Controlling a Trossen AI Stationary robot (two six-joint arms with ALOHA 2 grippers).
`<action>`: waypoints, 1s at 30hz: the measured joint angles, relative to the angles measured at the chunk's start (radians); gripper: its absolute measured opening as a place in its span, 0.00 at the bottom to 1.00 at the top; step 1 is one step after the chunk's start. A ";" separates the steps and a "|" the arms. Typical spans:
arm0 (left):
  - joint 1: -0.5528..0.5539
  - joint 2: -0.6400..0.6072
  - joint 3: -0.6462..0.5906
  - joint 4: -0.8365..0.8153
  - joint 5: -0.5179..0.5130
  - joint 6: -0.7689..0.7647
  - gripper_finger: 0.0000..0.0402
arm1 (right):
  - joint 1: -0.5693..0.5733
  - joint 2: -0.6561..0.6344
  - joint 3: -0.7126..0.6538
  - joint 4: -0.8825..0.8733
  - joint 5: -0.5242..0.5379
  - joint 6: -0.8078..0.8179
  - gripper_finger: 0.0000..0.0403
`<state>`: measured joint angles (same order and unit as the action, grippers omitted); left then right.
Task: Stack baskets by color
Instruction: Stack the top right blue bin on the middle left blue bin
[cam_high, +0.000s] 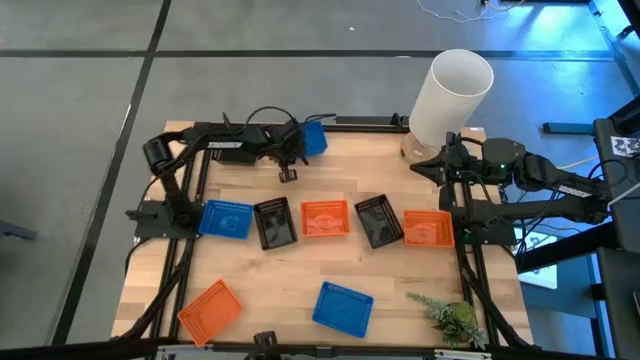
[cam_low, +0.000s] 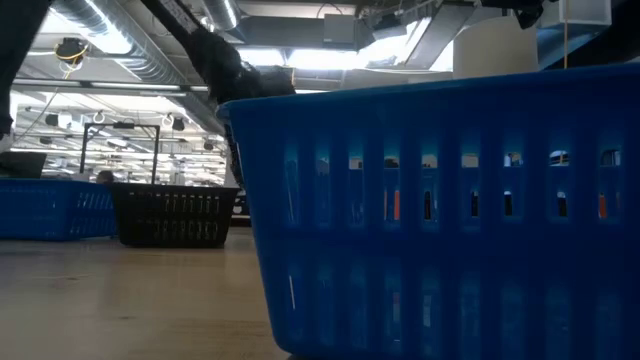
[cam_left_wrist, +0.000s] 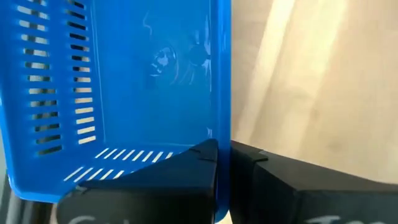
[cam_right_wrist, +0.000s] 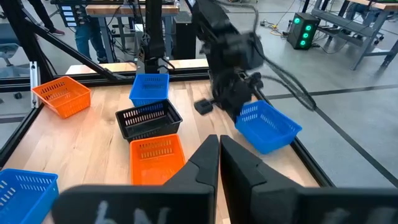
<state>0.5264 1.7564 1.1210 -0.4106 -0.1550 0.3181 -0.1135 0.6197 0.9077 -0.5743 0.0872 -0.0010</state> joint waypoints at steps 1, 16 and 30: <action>-0.008 -0.027 0.000 -0.012 -0.005 -0.005 0.00 | 0.000 0.000 0.000 0.000 0.000 0.000 0.04; -0.349 -0.591 0.000 -0.658 -0.018 -0.448 0.00 | 0.000 0.000 0.000 0.000 0.000 -0.001 0.04; -0.803 -0.696 -0.001 -1.047 0.079 -0.837 0.00 | 0.000 0.000 0.000 -0.005 -0.011 -0.003 0.04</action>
<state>-0.2768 1.0608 1.1202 -1.4572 -0.0763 -0.5185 -0.1135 0.6193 0.9077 -0.5790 0.0758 -0.0040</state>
